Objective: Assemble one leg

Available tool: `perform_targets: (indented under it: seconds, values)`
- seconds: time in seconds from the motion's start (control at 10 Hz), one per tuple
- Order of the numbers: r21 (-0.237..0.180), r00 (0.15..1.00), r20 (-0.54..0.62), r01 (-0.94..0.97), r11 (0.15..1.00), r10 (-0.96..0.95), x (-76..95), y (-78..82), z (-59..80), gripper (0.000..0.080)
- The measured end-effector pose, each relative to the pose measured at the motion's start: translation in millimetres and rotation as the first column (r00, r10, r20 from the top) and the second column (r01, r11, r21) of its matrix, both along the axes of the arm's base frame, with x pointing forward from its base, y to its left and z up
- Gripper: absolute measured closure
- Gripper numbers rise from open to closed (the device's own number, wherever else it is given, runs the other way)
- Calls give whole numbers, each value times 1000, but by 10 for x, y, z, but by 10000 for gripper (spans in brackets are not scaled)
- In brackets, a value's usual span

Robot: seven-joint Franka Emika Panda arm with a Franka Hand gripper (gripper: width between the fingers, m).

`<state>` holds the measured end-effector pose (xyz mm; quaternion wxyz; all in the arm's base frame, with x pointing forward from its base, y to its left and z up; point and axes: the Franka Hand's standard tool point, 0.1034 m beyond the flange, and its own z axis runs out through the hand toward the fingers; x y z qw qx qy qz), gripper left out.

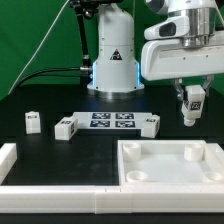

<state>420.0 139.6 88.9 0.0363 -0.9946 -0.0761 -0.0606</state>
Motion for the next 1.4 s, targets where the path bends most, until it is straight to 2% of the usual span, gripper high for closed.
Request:
perform_targets:
  seconds: [0.1,0.2,0.3,0.5,0.7,1.0,1.1,1.2,1.3,1.4]
  values:
    - [0,1000,3,-1,1000,1,20,-4,12,506]
    - [-8,999,7,-42,999,42,82,-87,74,506]
    - [-11,998,34,-49,999,49,232,-222,181,506]
    - [-12,997,50,-53,999,54,478,-336,243,506]
    - [-13,997,44,-59,998,60,434,-312,214,506]
    - [-13,997,45,-59,998,60,454,-325,221,506]
    - [-16,997,22,-73,997,74,560,-387,272,506]
    - [-12,998,24,-58,998,58,798,-437,366,506]
    - [-9,998,35,-50,999,50,977,-442,380,506]
    - [-6,998,40,-47,999,47,1076,-434,364,506]
